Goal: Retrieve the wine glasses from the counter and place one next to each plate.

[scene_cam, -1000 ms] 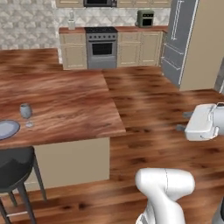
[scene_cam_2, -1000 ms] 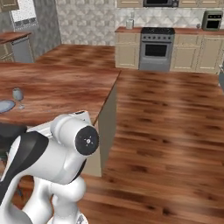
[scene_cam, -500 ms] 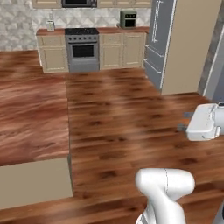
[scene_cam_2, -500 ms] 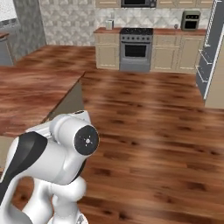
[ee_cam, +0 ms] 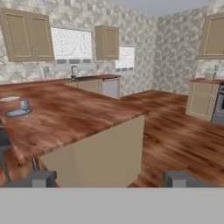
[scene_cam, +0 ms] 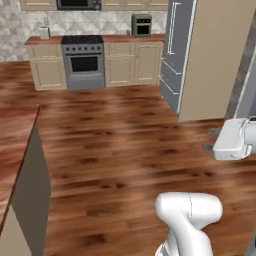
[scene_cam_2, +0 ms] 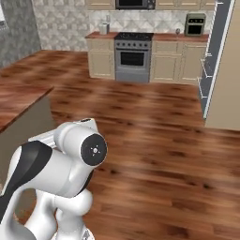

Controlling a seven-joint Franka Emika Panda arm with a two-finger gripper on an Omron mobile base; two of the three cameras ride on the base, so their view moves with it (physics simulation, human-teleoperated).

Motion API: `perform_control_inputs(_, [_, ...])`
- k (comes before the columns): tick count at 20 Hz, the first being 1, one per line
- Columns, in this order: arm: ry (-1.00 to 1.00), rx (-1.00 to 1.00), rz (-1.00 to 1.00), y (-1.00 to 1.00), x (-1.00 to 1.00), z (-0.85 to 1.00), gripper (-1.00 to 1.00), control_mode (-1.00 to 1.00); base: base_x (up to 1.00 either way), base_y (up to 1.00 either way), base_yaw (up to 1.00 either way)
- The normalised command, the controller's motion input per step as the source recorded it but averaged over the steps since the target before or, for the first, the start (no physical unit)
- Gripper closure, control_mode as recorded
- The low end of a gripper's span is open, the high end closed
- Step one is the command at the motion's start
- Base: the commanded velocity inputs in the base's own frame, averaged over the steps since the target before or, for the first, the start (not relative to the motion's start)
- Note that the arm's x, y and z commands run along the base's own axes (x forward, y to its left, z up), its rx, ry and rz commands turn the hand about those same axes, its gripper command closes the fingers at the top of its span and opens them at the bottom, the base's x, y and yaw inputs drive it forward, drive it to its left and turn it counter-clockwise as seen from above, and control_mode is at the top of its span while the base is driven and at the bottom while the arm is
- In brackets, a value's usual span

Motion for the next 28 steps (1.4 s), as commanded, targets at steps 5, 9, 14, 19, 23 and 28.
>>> perform_control_inputs(5, [0.0,0.0,0.0,0.0,0.0,0.0,-1.0,1.0,1.0,-0.74,0.23])
perform_control_inputs(9, [0.0,0.0,0.0,0.0,0.0,0.0,-1.0,1.0,1.0,-0.58,0.23])
perform_control_inputs(14, [0.0,0.0,0.0,0.0,0.0,0.0,-1.0,1.0,1.0,-0.2,0.02])
perform_control_inputs(19, [0.0,0.0,0.0,0.0,0.0,0.0,-1.0,1.0,1.0,0.43,-0.55])
perform_control_inputs(23, [0.0,0.0,0.0,0.0,0.0,0.0,-1.0,1.0,1.0,0.37,-0.32])
perform_control_inputs(28, [0.0,0.0,0.0,0.0,0.0,0.0,-1.0,1.0,1.0,0.0,-0.07])
